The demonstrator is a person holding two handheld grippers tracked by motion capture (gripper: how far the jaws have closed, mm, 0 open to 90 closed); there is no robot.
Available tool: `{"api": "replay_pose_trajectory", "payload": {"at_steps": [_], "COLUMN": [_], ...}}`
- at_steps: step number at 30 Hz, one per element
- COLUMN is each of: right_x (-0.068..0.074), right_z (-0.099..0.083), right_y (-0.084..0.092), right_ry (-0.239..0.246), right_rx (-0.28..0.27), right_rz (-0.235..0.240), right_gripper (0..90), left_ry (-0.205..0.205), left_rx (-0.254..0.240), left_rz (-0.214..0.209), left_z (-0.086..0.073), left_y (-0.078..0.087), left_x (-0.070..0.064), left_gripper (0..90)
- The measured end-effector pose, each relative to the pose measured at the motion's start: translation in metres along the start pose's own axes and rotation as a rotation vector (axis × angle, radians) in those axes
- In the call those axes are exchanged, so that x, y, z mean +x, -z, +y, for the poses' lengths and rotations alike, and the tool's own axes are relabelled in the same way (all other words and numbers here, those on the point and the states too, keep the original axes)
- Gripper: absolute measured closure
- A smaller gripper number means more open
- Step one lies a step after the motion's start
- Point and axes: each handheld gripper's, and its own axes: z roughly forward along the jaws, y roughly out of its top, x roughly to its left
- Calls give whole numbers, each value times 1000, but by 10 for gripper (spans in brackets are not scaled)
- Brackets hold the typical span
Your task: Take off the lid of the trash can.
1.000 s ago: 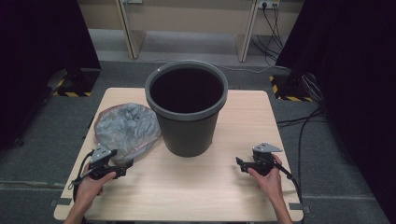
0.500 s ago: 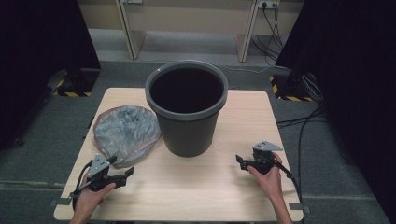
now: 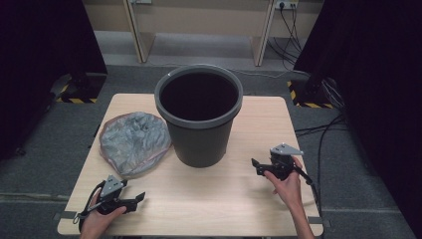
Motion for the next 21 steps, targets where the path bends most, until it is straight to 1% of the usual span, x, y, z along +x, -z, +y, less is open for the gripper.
{"api": "replay_pose_trajectory", "payload": {"at_steps": [1, 2, 3, 4, 7, 8, 10, 13, 15, 17, 21], "right_x": [-1, -2, -2, -3, -3, -3, -3, -2, 0, 0, 1], "right_z": [4, 8, 12, 18, 36, 43, 58, 82, 99, 115, 142], "right_y": [2, 4, 5, 7, 13, 15, 19, 25, 29, 33, 37], "right_ry": [6, 9, 6, 7, 22, 27, 28, 36, 33, 27, 21], "right_rx": [-7, -15, -18, -21, -34, -29, -33, -45, -65, -87, -113], "right_rz": [-2, -3, -3, -3, -10, -7, -4, -12, -8, 8, 6], "right_gripper": [167, 167, 164, 163, 160, 161, 162, 165, 186, 229, 248], "left_ry": [-2, -10, -17, -22, -26, -28, -32, -33, -31, -33, -30], "left_rx": [9, 35, 74, 81, 82, 83, 83, 87, 84, 88, 85], "left_rz": [7, 15, 19, 23, 20, 18, 13, 13, 13, 13, 13], "left_z": [0, 0, 0, 1, 1, 1, 1, 2, 2, 2, 2], "left_y": [0, -2, -3, -4, -5, -5, -5, -6, -6, -6, -6], "left_x": [1, 2, 4, 4, 4, 5, 6, 6, 6, 6, 6], "left_gripper": [151, 151, 150, 139, 134, 133, 129, 120, 118, 118, 118]}}
